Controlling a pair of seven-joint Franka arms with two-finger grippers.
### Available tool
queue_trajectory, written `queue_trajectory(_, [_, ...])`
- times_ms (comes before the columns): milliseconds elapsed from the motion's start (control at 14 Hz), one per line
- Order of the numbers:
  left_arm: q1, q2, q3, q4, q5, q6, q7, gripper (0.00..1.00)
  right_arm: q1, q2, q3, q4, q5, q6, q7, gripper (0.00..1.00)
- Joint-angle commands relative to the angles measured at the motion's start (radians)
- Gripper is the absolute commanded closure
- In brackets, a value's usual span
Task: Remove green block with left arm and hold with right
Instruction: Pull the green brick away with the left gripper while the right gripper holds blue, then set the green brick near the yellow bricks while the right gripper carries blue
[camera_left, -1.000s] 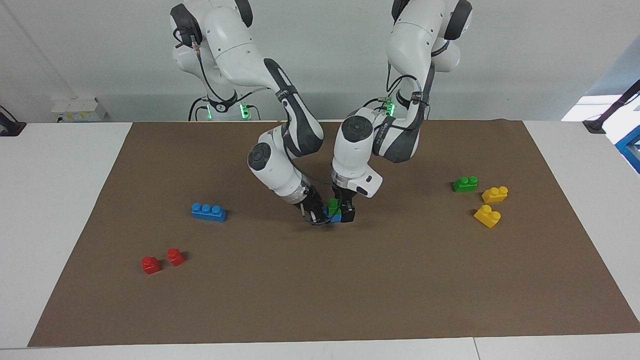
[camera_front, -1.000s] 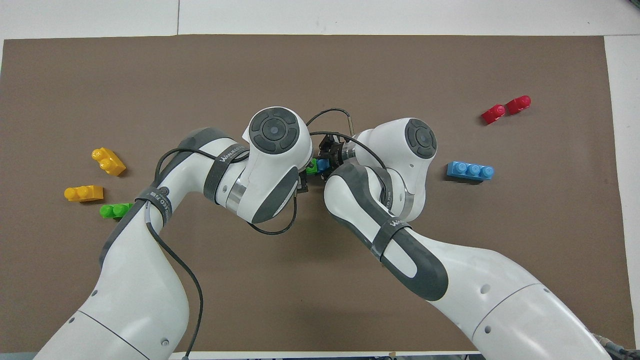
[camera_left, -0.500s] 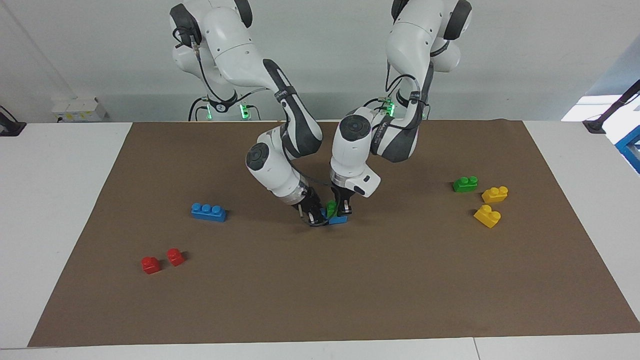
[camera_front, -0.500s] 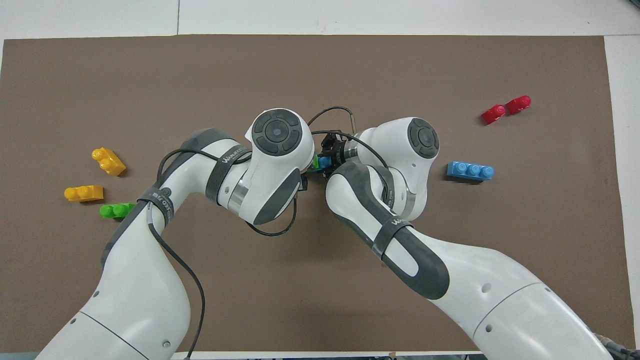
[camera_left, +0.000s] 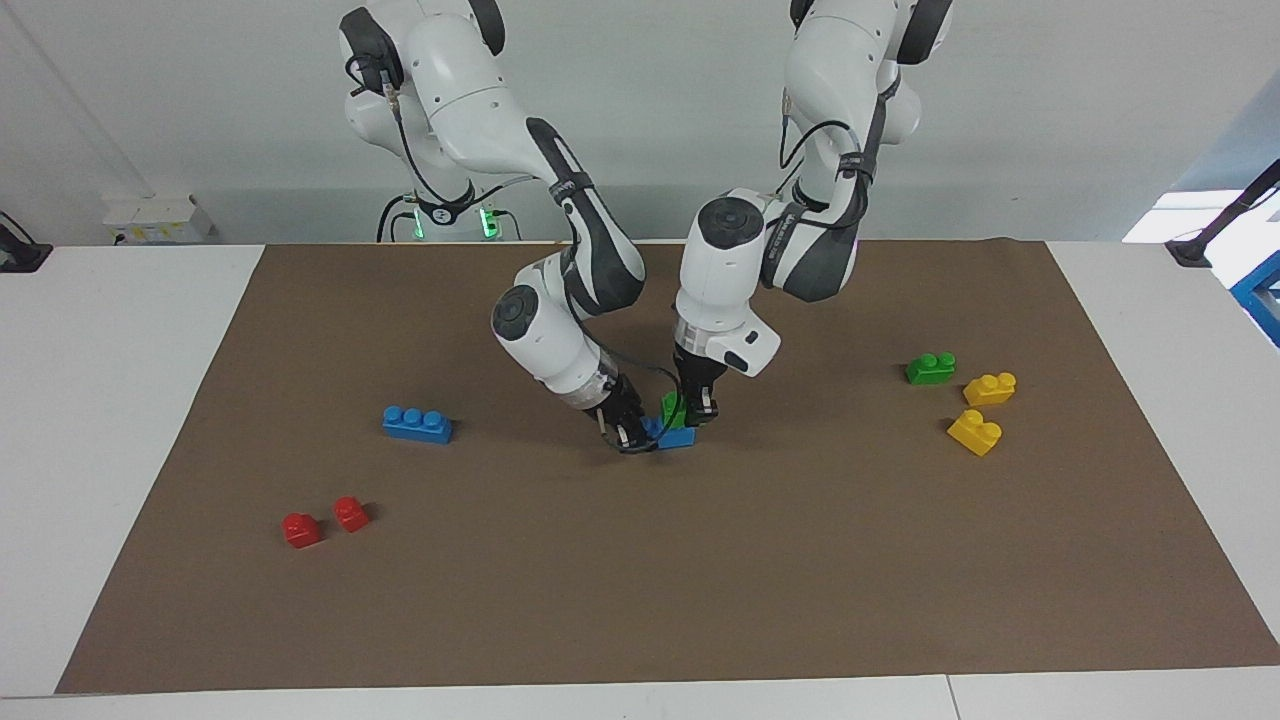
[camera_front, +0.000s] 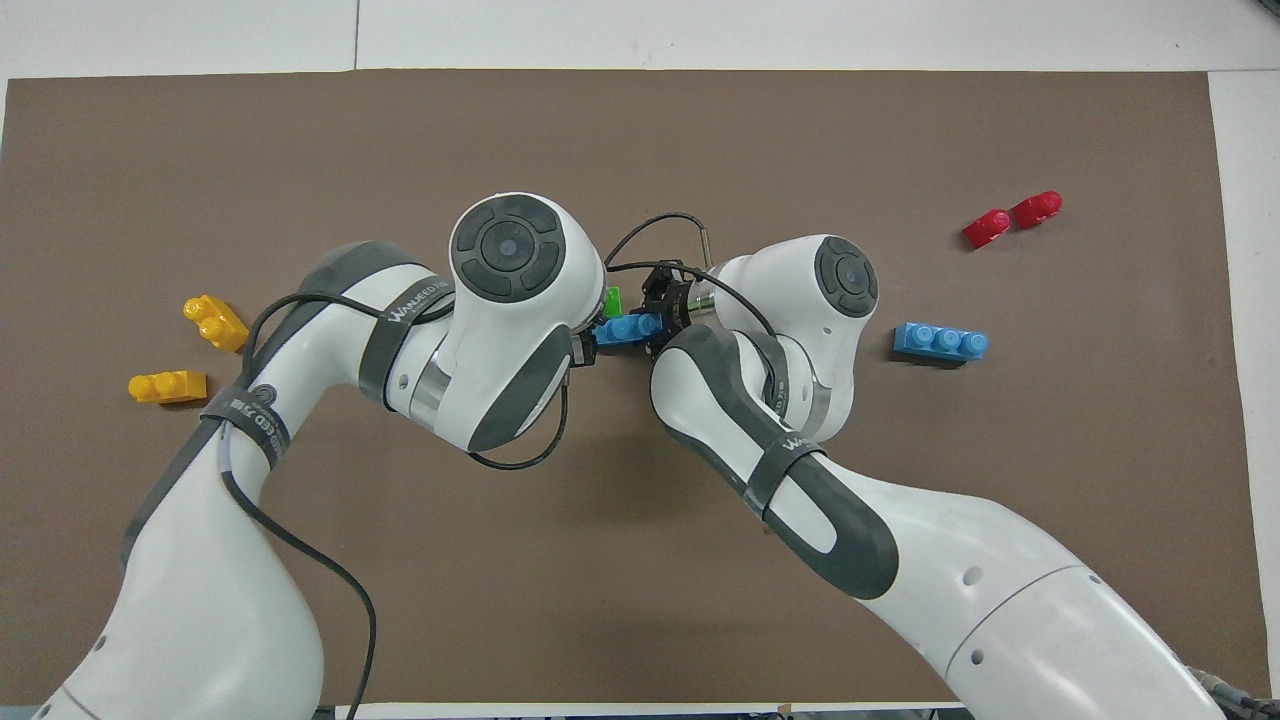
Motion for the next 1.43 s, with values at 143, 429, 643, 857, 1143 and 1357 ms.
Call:
queue_trajectory(143, [0.063,-0.098,0.002,-0.023,0.009,-0.164,0.307,1.0,-0.085,-0.025,-0.003,0.08,-0.066,-0.179,-0.007,1.0])
queue_trajectory(429, [0.236,-0.103,-0.001,-0.021,0.0,-0.202,0.72,1.0,-0.243,-0.073,0.001,0.254,-0.2,-0.444,-0.084,1.0])
queue_trajectory(643, [0.334,-0.103,-0.001,-0.033,0.0,-0.192,0.991,1.0,-0.397,-0.023,0.01,0.391,-0.184,-0.601,-0.201,1.0])
queue_trajectory(857, [0.414,-0.138,-0.001,-0.156,-0.001,-0.103,1.219,1.0,-0.486,0.048,0.012,0.463,-0.179,-0.695,-0.315,1.0])
queue_trajectory(1143, [0.461,-0.15,0.004,-0.331,-0.001,0.109,1.351,1.0,-0.528,0.18,0.012,0.611,-0.18,-0.756,-0.357,1.0])
queue_trajectory(1357, [0.491,-0.132,0.005,-0.348,-0.001,0.138,1.419,1.0,-0.531,0.214,0.012,0.615,-0.179,-0.742,-0.356,1.0])
